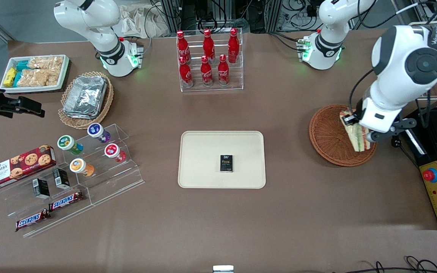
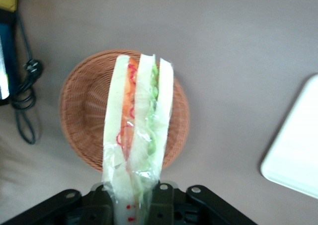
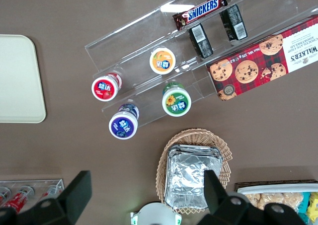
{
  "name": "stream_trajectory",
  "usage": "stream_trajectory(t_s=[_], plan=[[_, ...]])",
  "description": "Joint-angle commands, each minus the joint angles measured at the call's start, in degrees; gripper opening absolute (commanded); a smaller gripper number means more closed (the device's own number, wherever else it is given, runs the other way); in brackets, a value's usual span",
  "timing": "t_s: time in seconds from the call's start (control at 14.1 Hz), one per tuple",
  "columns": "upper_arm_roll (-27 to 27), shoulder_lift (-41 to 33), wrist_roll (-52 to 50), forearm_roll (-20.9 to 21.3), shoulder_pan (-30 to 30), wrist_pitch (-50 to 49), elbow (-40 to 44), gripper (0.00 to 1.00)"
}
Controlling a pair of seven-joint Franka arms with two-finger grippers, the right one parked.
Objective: Place sandwich from basket to tray
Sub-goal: 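Close the left gripper on the sandwich and lift it from the basket, then carry the held sandwich with the left gripper over the white tray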
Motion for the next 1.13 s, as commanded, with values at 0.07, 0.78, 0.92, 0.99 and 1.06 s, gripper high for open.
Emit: stream_trajectory(t_s=[0.07, 0.78, 0.92, 0.99, 1.06], plan=[[-7.85, 6.65, -3.18, 0.39, 0.19, -0.6, 4.89, 0.0], [-10.15, 28.96, -21.64, 19.7, -15.27, 19.16, 5.42, 0.0], [-9.98, 33.72, -22.17, 21.92, -16.33, 21.88, 6.12, 0.0], [-9.54, 35.48, -22.17, 23.14, -17.12, 22.86, 6.21, 0.0], [-8.93, 37.24, -22.35, 24.98, -17.65, 24.0, 6.21, 0.0]])
